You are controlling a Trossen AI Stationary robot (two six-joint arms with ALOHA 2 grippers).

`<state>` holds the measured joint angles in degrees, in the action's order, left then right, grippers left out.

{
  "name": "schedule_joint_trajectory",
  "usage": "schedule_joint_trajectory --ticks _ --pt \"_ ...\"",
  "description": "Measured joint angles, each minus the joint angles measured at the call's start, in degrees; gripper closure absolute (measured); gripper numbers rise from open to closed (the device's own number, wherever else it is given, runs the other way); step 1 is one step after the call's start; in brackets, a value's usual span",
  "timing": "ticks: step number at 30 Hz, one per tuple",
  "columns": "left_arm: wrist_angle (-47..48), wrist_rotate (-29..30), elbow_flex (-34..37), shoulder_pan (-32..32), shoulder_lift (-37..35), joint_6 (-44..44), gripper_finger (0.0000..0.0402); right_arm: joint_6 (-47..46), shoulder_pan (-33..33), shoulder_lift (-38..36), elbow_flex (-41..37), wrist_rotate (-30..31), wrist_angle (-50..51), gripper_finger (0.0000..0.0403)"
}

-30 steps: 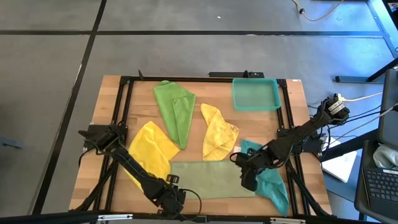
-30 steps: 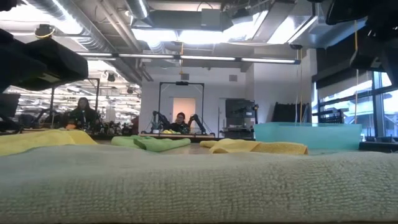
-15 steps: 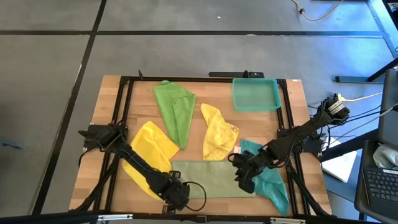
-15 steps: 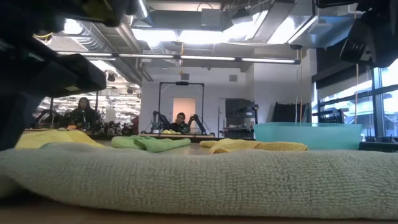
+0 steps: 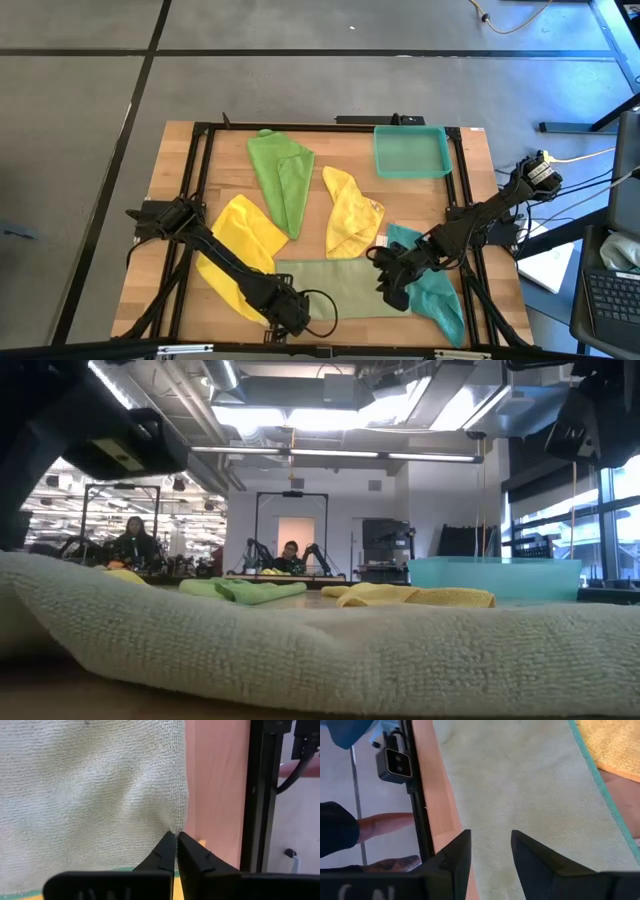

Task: Fold microfiber towels
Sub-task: Fold the light green microfiber cloth

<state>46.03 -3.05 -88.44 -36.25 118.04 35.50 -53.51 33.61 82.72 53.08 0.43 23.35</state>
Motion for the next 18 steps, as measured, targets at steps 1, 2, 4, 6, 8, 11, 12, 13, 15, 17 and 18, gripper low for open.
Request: schedule_joint_trajectory --ticks 1,2,4,6,8,11,12,13,15,17,18 --pt "0.5 0.0 -0.3 0.1 0.0 0.0 0.04 0.1 0.0 0.0 0.0 0.0 -0.5 0.026" --pt "0.8 -0.1 -0.6 0.1 0.0 0.0 0.04 0.5 0.0 0.0 0.0 0.1 -1.1 0.026" --pt "1.0 -0.7 -1.1 0.3 0.0 -0.1 0.04 1.6 0.0 0.0 0.0 0.1 -3.2 0.026" --pt "1.2 -1.4 -1.3 0.5 0.0 -0.1 0.0401 2.8 0.0 0.0 0.0 0.9 -6.0 0.026" --pt "1.6 -2.2 -1.5 1.1 0.0 -0.1 0.0401 3.3 0.0 0.0 0.0 2.8 -9.5 0.026" --pt "3.8 -3.9 -2.5 2.5 0.0 -0.7 0.0401 3.8 0.0 0.9 0.0 5.6 -15.4 0.026" --pt "5.1 -4.2 -3.2 3.1 0.0 -1.7 0.0401 4.0 0.0 1.5 0.0 6.0 -16.9 0.026" --pt "6.2 -4.5 -4.0 3.8 0.0 -2.9 0.0401 4.0 0.0 2.3 0.0 6.0 -18.5 0.026" --pt "8.4 -4.6 -5.7 5.3 0.0 -5.7 0.0401 3.2 0.4 3.7 0.0 6.1 -20.3 0.026" --pt "11.1 -4.9 -7.4 6.9 0.0 -8.7 0.0401 3.0 1.2 5.1 0.0 6.1 -21.7 0.026" --pt "12.0 -5.5 -8.3 7.6 0.0 -10.1 0.0401 3.0 1.7 5.8 0.0 6.2 -22.3 0.026"
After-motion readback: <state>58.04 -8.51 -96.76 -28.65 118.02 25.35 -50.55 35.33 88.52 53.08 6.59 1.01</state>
